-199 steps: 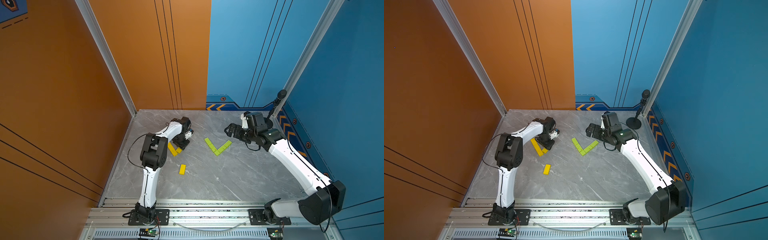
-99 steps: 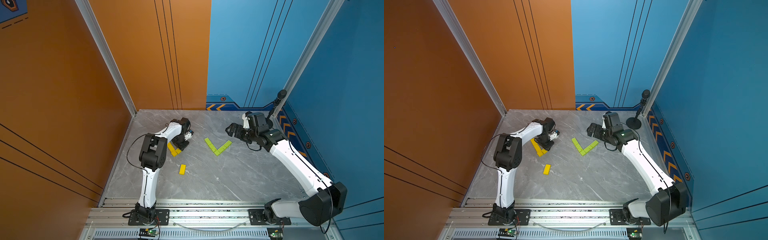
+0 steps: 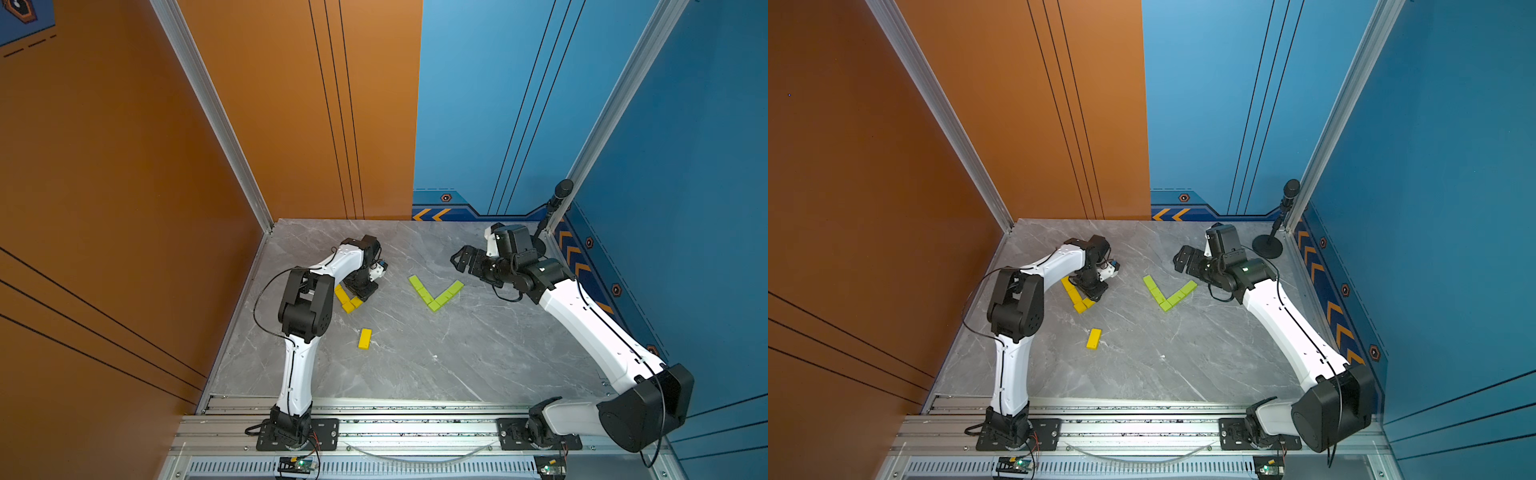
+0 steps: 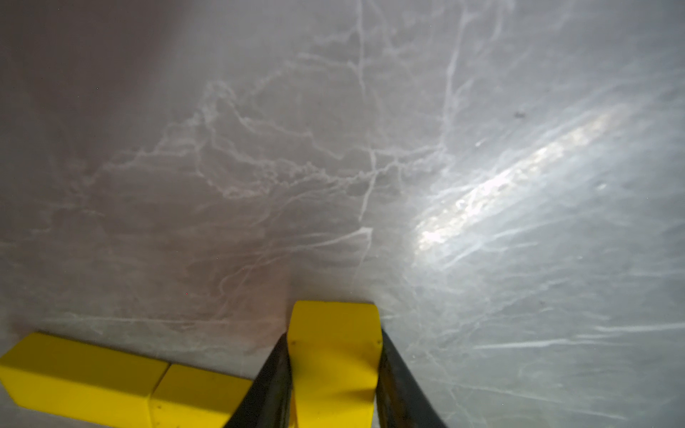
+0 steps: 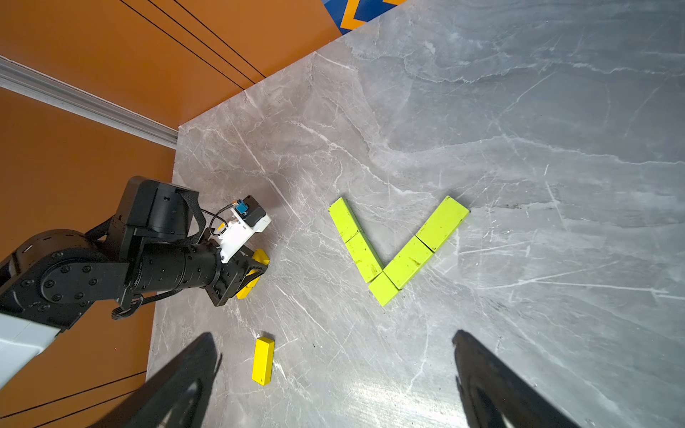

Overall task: Assemble the letter v with building blocks
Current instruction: Assemble the building block at the center of the board.

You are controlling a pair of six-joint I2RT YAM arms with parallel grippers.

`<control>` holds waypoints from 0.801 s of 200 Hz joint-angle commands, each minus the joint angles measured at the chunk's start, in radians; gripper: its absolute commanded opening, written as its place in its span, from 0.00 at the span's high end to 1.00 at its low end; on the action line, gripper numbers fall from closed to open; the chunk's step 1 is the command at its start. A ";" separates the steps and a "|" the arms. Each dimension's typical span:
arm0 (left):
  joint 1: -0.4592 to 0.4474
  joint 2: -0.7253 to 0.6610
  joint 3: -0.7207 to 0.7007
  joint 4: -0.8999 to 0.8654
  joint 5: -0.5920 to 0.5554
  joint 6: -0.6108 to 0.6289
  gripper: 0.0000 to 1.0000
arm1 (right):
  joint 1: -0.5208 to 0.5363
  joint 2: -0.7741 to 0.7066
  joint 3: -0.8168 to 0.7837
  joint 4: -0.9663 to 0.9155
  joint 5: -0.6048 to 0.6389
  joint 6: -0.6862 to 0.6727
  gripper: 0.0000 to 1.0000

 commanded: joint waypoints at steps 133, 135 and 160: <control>-0.021 -0.012 -0.001 0.021 -0.047 0.036 0.52 | -0.002 -0.007 -0.014 0.038 -0.018 0.026 0.00; -0.022 -0.012 0.000 0.021 -0.047 0.035 0.51 | -0.001 -0.008 -0.014 0.038 -0.018 0.026 0.00; -0.040 -0.021 0.020 0.023 -0.082 0.031 0.43 | -0.001 -0.009 -0.020 0.041 -0.018 0.029 0.00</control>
